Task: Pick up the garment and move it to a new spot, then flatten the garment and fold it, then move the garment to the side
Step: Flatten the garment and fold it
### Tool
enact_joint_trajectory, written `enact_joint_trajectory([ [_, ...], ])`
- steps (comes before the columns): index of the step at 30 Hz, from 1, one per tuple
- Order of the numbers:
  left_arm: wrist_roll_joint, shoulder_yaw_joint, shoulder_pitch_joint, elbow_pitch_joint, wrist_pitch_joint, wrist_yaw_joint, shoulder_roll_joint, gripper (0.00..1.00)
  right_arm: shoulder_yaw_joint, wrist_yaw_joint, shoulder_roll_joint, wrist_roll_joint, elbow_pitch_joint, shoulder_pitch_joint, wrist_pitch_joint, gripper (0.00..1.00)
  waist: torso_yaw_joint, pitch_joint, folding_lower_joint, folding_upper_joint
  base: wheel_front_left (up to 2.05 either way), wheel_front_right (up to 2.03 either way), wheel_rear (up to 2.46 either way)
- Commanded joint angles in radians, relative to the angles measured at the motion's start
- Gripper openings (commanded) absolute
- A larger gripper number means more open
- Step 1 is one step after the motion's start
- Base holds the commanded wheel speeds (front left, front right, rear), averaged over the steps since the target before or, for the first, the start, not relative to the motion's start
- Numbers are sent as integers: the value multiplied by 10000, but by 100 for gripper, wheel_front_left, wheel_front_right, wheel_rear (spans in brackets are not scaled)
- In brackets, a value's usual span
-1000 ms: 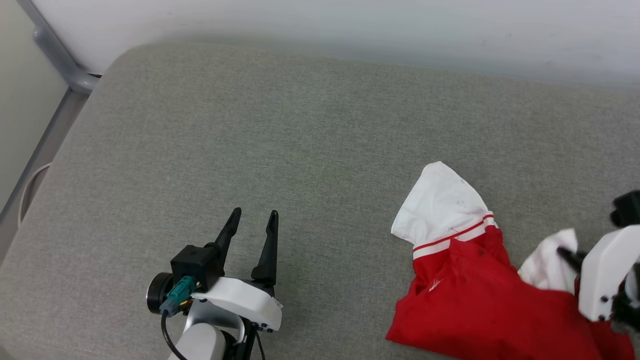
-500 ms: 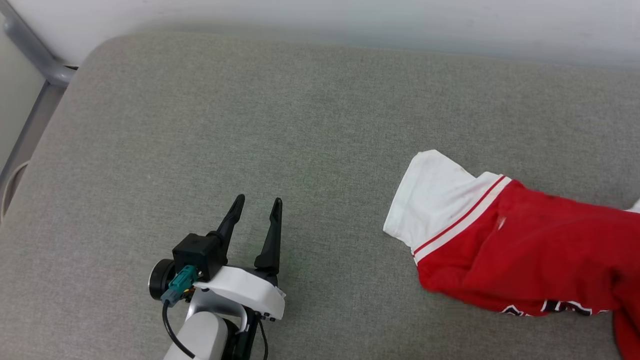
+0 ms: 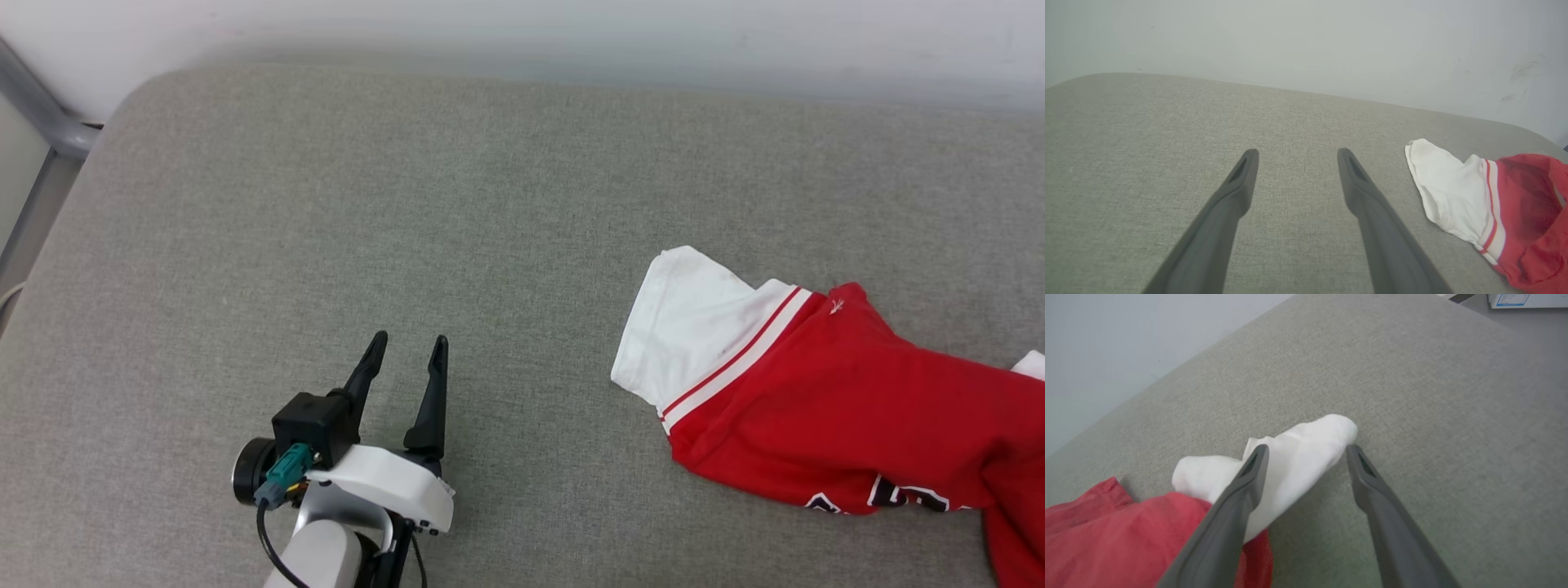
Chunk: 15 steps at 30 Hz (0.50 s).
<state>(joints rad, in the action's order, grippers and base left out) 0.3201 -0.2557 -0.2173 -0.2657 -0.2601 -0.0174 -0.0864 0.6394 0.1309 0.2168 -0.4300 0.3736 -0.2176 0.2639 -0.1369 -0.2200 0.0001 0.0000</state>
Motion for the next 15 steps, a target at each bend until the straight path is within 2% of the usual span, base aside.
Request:
enact_joint_trajectory([
  [1, 15, 17, 139, -40, -70, 35, -67, 100, -127, -5, -32, 32, -149, -22, -518, 100, 76, 170, -1, 0, 0, 0, 0],
  [5, 52, 28, 374, -48, -13, 92, -173, 100, -784, -5, -70, 448, -783, 316, -2175, 100, 177, 539, -1, 0, 0, 0, 0],
  [8, 85, 15, 548, -9, 101, 147, -230, 100, -1404, -5, -172, 988, -1433, 692, -2982, 100, 226, 839, -1, 0, 0, 0, 0],
  [11, 84, 22, 710, 66, 193, 191, -287, 100, -2002, -5, -397, 1461, -2144, 1141, -3448, 100, 272, 1166, -1, 0, 0, 0, 0],
  [15, 94, -40, 874, 200, 361, 249, -390, 100, -2797, -5, -804, 1877, -3100, 1883, -3522, 100, 310, 1567, -1, 0, 0, 0, 0],
])
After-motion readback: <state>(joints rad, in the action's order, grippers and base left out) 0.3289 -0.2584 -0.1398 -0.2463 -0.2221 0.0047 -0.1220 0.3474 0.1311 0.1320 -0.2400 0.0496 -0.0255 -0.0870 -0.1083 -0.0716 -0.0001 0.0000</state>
